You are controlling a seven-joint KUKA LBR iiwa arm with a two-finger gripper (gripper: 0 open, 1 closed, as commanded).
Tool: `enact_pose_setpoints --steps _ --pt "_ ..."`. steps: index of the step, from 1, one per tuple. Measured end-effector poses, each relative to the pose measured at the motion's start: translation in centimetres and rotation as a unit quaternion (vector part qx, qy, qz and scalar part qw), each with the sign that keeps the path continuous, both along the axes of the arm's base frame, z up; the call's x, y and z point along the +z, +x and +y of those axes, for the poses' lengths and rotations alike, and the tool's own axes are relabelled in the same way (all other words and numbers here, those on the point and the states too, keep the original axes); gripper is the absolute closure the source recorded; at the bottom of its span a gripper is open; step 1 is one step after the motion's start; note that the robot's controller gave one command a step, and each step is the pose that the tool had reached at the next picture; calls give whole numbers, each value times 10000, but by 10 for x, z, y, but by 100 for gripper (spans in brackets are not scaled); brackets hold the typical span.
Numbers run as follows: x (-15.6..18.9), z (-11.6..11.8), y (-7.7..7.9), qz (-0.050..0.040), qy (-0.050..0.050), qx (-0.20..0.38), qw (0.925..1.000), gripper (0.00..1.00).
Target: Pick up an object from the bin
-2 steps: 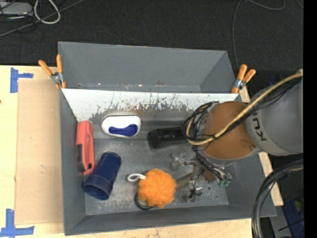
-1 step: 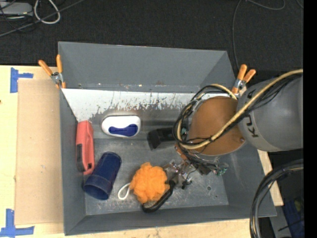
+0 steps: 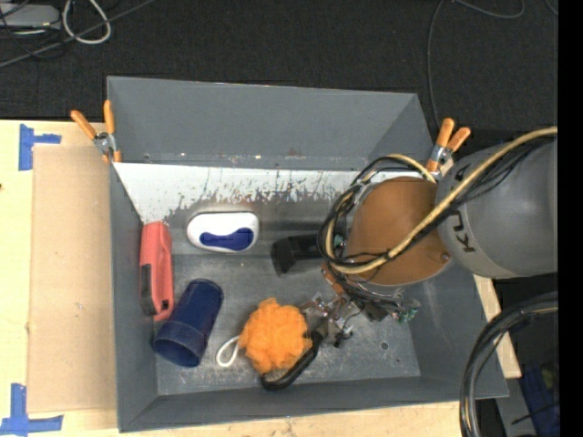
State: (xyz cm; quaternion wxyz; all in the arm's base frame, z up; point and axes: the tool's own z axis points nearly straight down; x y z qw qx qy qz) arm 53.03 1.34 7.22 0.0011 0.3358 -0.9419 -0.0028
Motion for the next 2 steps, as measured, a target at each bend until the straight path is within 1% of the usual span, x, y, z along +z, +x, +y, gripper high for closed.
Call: enact_pose_setpoints --steps 2 --pt "0 0 0 1 0 -4 10000 100"
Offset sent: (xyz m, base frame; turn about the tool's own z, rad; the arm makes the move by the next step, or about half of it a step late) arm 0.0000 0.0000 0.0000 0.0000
